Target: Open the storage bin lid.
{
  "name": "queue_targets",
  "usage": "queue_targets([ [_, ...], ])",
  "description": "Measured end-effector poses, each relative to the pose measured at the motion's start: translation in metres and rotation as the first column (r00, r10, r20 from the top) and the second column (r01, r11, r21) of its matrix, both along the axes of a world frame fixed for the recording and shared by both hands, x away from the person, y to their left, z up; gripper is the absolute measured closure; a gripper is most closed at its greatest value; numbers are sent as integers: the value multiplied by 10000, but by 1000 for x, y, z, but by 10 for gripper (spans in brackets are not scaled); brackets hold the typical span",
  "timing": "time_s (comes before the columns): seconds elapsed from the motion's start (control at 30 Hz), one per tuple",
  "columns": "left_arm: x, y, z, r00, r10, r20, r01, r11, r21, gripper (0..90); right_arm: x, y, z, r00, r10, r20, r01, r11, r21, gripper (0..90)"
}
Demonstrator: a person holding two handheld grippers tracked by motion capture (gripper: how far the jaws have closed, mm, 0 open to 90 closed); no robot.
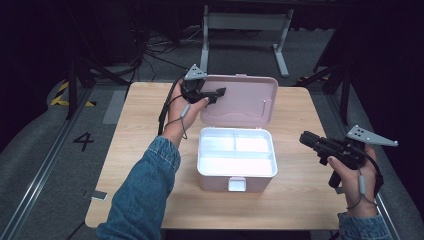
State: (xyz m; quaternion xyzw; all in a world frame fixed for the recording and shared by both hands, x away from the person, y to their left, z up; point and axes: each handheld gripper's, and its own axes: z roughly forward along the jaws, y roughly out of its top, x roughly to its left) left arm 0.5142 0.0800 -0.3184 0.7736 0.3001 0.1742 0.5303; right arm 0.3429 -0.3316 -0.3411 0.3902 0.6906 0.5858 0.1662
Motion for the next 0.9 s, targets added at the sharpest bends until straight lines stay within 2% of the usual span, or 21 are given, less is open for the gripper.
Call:
queue_targets([
  [0.13, 6, -2, -6, 10000, 79, -19, -78, 9999, 143, 419, 1, 0, -1, 10000, -20, -83, 21, 10000, 19, 750],
  [0.23, 9, -3, -10, 9997, 134, -199, -132, 9999, 90, 398, 1, -1, -2, 10000, -20, -91, 20, 10000, 40, 746],
  [0.37, 14, -5, -21, 9983, -10, -587, 39, 9987, 504, 350, 1, -1, -3, 9998, -5, -178, 7, 9999, 106, 738],
  [0.53, 19, -5, -32, 9962, -102, -864, 117, 9998, 164, 334, 3, 1, -5, 9996, 88, -257, -87, 9999, 59, 732],
  [0.63, 23, -4, -39, 9922, -164, -1237, 178, 9998, 104, 324, 4, 1, -7, 9994, 101, -323, -99, 9999, 71, 728],
  [0.67, 24, -4, -41, 9914, -227, -1289, 253, 9995, 180, 318, 4, 1, -7, 9994, 117, -335, -114, 9999, 68, 727],
  [0.77, 26, -5, -47, 9840, -167, -1775, 234, 9991, 357, 285, 5, 1, -9, 9991, 88, -405, -84, 9999, 98, 720],
  [0.83, 27, -6, -49, 9810, -86, -1940, 155, 9993, 341, 273, 6, 1, -9, 9989, 103, -457, -98, 9999, 106, 716],
  [0.9, 28, -6, -52, 9773, 4, -2119, 102, 9987, 492, 251, 6, 1, -10, 9987, 110, -495, -103, 9999, 139, 712],
])
